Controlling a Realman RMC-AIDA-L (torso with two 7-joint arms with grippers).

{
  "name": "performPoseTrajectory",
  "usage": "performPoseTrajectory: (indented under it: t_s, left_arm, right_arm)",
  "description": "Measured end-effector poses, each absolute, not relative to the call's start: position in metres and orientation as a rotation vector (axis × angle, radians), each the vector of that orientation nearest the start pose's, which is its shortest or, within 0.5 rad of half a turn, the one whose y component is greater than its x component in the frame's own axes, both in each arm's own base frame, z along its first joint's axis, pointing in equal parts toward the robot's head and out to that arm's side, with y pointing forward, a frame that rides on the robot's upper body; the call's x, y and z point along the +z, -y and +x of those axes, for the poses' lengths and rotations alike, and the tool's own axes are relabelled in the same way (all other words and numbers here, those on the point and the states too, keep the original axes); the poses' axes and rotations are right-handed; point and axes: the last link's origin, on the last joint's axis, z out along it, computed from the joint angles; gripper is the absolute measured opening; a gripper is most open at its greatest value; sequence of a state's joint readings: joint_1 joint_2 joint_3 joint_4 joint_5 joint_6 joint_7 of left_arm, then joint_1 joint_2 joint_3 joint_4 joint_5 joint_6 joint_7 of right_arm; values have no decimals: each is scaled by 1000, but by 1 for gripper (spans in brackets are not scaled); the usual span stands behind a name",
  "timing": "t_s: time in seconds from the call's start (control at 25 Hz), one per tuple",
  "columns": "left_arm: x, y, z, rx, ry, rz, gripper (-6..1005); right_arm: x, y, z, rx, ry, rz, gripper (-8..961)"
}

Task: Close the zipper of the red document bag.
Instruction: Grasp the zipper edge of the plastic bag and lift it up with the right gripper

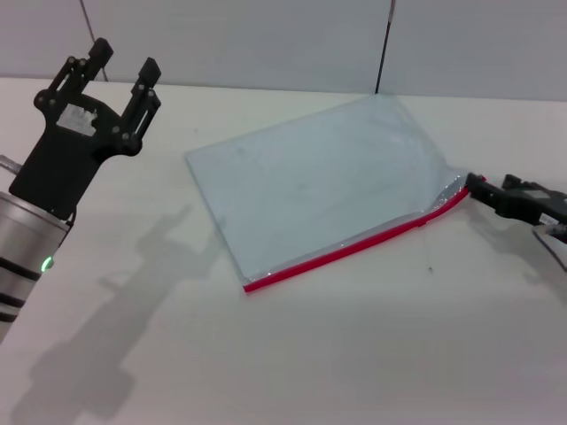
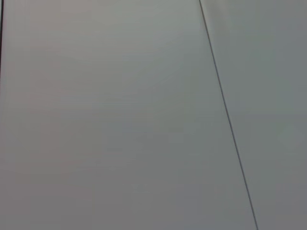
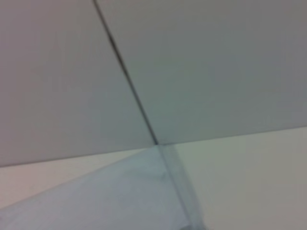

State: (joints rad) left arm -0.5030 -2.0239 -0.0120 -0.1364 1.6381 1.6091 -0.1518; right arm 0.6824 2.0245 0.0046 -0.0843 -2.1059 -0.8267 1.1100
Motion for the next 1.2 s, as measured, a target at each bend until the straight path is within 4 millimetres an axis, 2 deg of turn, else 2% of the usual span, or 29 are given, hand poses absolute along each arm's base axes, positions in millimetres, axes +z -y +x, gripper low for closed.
performPoseTrajectory:
  t_s: [0.4,0.8,1.2]
  left_arm:
    - [7,-317,-275,-1014,151,-1683,584]
    - [7,-318,-275,-1012,154,-1685,583]
    - [6,-318,-276,-1009,155,-1689,582]
  right_arm:
    - [-53,-394,312,473,-1132,-2077,765]
    - [-59,-396,302,478,-1113,-2118,751]
    - [-64,-396,296,476,-1082,-2151,484]
